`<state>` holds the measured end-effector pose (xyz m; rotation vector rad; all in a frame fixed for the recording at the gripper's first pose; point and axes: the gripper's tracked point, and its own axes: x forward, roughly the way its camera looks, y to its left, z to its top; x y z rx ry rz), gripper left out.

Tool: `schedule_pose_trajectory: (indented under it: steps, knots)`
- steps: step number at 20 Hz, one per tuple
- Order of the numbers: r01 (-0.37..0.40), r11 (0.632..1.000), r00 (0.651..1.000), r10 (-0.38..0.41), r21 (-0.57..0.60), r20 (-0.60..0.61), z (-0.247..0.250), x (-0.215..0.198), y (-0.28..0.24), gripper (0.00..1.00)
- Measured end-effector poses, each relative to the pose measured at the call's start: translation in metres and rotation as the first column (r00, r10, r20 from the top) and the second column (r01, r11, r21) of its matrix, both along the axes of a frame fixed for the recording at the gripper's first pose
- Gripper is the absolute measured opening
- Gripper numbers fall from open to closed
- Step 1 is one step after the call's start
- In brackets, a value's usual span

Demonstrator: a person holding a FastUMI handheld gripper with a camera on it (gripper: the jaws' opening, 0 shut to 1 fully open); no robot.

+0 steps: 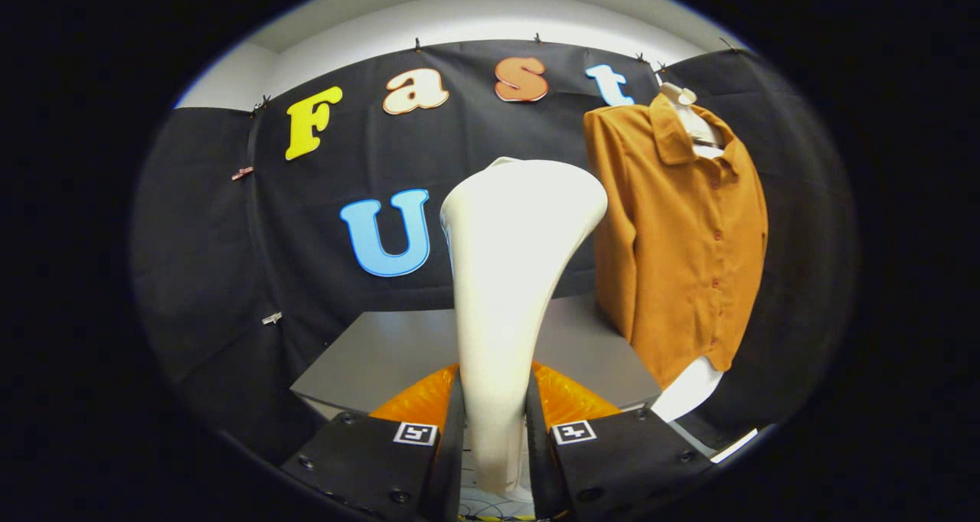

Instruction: Iron the clothes twice with a garment steamer, once on the left side and once on the right side.

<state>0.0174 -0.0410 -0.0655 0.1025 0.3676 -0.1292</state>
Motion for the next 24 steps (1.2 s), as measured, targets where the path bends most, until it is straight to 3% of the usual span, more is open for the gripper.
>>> schedule_pose_trajectory:
  steps: [4, 9, 18, 24]
  knots:
    - [0.077, 0.996, 0.996, -0.076, -0.044, 0.041, 0.017, -0.026, -0.043, 0.4]
    - [0.099, 0.994, 0.992, -0.095, -0.041, 0.088, 0.032, -0.025, -0.096, 0.4]
    - [0.01, 0.999, 0.995, -0.006, -0.049, 0.096, 0.029, 0.036, -0.202, 0.4]
    - [-0.081, 0.997, 0.993, 0.082, -0.017, 0.08, 0.009, 0.088, -0.237, 0.39]
